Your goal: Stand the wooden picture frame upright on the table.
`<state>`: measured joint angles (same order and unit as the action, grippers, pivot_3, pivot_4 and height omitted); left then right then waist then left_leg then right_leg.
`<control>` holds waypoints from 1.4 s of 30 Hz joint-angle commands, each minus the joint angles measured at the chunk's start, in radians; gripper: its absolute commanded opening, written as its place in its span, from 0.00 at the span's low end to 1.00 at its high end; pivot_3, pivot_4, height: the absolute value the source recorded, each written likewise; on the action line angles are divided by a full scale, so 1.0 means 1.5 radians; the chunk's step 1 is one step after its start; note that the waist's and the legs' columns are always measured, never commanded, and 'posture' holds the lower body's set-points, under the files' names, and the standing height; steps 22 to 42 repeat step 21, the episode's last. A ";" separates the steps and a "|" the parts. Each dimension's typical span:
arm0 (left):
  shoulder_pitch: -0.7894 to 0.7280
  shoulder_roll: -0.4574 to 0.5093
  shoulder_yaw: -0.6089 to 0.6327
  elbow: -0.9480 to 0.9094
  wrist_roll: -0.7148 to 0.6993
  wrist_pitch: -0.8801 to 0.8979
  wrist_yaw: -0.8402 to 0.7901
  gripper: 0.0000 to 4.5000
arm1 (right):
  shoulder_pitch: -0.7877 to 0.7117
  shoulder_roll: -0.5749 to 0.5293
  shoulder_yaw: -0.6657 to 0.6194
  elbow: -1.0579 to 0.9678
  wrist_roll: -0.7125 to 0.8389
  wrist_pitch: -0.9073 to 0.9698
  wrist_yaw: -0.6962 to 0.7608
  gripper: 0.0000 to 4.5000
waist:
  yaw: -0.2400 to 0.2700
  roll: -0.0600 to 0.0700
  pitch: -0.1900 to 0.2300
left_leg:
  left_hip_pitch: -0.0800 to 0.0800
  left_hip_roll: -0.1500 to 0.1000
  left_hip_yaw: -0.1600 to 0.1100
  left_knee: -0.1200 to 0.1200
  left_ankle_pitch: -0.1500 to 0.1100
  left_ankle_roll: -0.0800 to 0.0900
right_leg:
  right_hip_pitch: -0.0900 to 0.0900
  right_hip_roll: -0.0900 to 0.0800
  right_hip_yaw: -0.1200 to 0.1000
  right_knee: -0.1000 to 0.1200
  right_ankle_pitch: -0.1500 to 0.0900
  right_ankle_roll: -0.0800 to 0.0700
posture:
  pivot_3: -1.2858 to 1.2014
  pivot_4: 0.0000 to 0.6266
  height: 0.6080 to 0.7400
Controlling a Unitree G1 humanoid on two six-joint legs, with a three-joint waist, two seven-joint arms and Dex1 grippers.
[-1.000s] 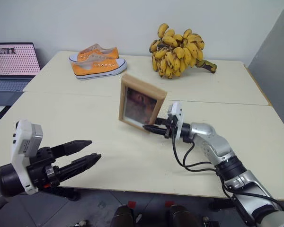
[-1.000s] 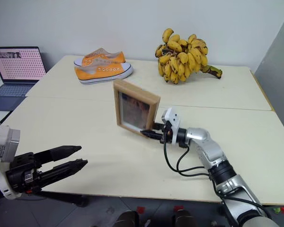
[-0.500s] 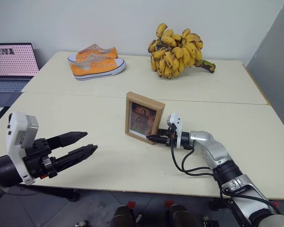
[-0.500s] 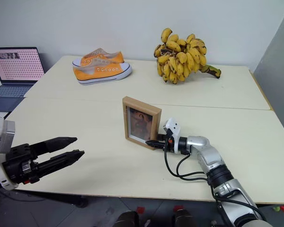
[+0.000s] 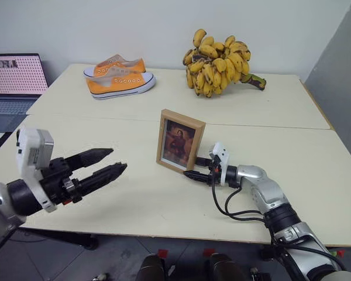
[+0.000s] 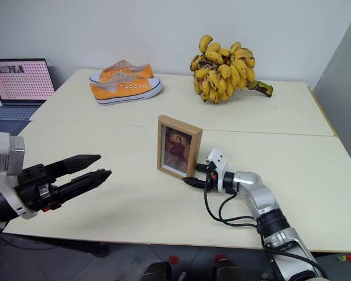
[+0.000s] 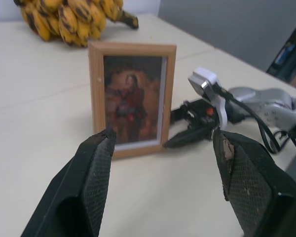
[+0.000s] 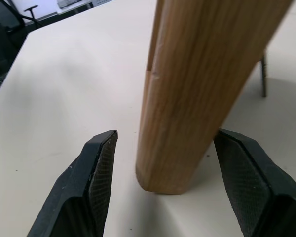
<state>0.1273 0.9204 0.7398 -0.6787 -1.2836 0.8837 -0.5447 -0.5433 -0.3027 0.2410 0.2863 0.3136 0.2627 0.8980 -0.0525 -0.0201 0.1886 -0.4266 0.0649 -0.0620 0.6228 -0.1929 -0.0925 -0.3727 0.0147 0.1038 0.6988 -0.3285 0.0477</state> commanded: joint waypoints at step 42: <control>-0.130 -0.002 -0.129 0.062 -0.005 -0.018 0.047 0.74 | 0.094 -0.195 -0.247 -0.565 0.216 0.361 -0.173 0.71 | 0.004 0.000 0.000 | -0.001 0.000 0.000 0.000 0.000 0.000 | 0.000 0.000 0.000 -0.001 -0.001 0.001 | 0.52 0.24 1.00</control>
